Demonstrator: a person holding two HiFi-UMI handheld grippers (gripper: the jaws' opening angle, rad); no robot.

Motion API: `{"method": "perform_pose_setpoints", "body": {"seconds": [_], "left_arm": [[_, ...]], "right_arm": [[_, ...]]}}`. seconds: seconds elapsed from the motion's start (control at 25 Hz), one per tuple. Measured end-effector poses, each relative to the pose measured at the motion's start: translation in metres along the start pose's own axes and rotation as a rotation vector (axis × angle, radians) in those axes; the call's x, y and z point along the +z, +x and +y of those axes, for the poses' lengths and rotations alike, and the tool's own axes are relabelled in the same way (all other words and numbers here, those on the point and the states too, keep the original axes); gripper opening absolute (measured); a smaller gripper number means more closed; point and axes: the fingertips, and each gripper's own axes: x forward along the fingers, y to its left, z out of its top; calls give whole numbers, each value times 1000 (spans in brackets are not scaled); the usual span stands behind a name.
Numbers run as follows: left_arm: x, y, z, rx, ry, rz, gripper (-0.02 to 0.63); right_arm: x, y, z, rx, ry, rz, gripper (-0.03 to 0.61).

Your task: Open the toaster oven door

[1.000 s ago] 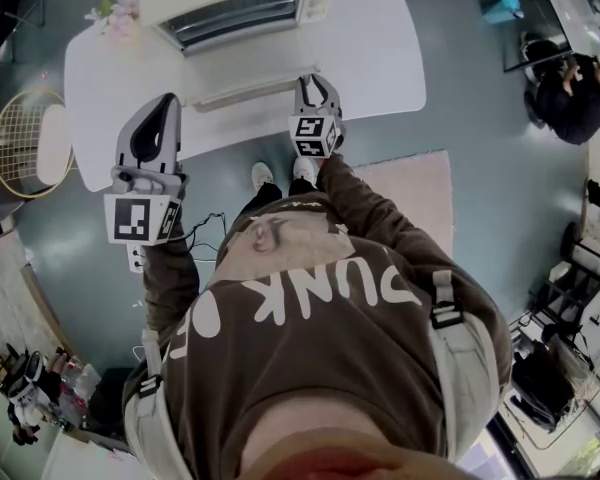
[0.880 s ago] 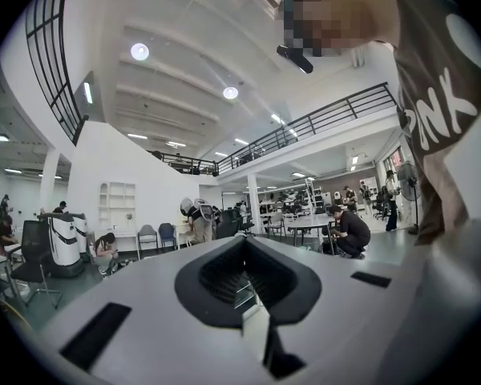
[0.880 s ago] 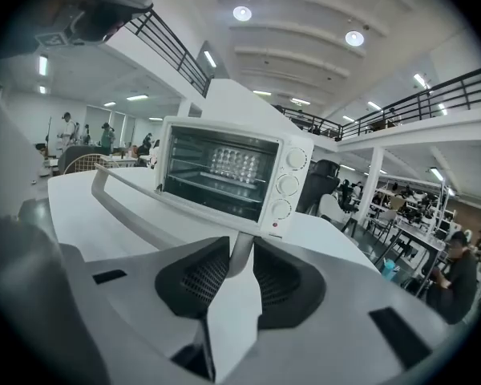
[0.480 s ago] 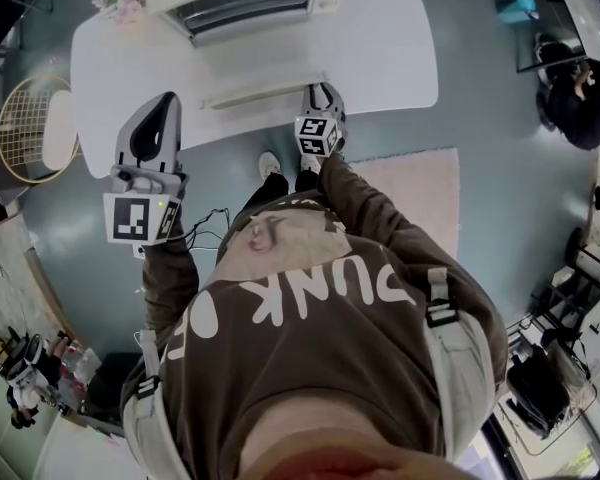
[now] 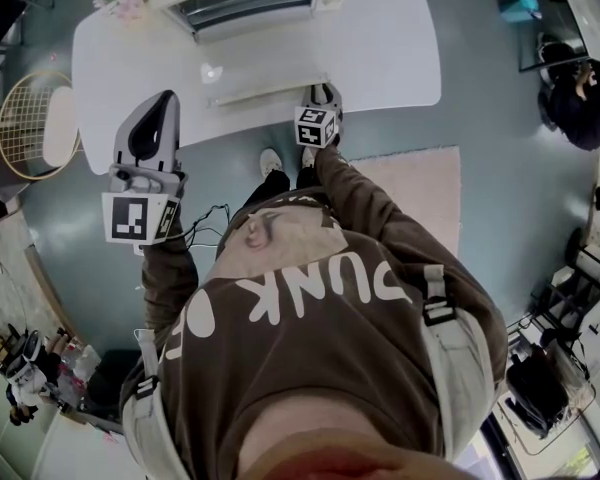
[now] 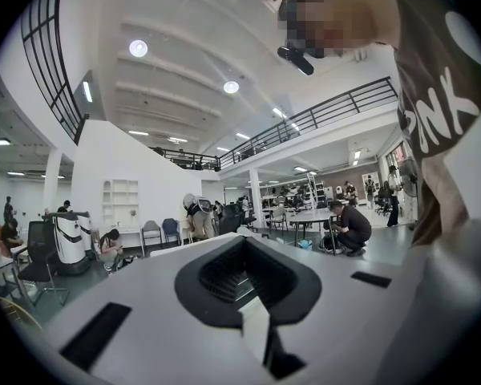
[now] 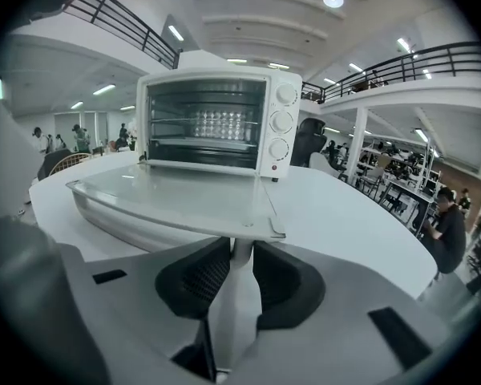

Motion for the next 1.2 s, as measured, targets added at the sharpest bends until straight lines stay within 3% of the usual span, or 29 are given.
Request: {"method": "perform_pose_setpoints", "body": {"seconds": [0.24,0.52,0.76,0.96,1.2], "left_arm": [[1,-2,-1,-5,-6,-8,3],[1,0,-4,-11,-10,-13,3],[-1,7,-4,-19,-16,-17,3],[0,7,-1,-19,-18,-29,3],[2,11,-1,-11,-20,-44,3]], "right_arm": [[-1,-4,0,35,-26,-14,101],[-15,-15,-9,40,-221,-24,67],[-14,-27,-33,23,-232,-40,74],[44,-62,-45,30,-217,-185,72],[165,-114,-21,181,-229,-388,66]]}}
